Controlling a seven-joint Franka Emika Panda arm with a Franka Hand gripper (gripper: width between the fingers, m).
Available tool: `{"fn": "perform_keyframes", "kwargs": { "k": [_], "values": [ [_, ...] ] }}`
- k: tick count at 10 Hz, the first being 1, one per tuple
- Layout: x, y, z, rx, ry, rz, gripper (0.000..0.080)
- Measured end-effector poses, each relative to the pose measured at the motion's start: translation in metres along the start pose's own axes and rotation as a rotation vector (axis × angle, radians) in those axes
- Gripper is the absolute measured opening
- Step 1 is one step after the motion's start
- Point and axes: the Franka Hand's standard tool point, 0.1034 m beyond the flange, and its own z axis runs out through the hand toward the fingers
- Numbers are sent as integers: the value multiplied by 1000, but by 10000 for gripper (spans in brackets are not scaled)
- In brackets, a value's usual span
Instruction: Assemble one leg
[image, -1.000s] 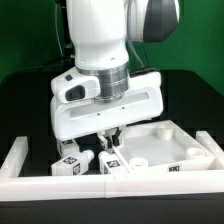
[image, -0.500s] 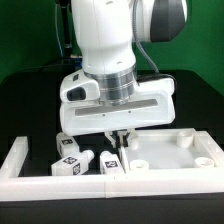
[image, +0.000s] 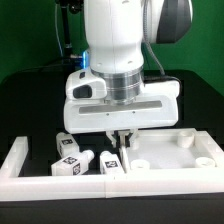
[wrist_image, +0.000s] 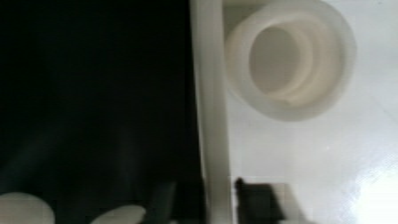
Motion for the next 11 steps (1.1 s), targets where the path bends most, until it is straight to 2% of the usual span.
{"fn": "perform_keyframes", "kwargs": {
  "k": [1,2,3,4,5,6,8,11],
  "values": [
    [0,0,0,0,0,0,315],
    [0,0,-1,3,-3,4,315],
    [-2,2,-8,16,-16,20,497],
    [-4,8,-16,23,-26,-2,598],
    [-5,20,-26,26,-25,-20,598],
    [-9,26,-33,26,-18,-28,639],
    [-17,54,-31,18,-16,-101,646],
    [-16,52,-31,19,-16,-94,649]
  ]
}}
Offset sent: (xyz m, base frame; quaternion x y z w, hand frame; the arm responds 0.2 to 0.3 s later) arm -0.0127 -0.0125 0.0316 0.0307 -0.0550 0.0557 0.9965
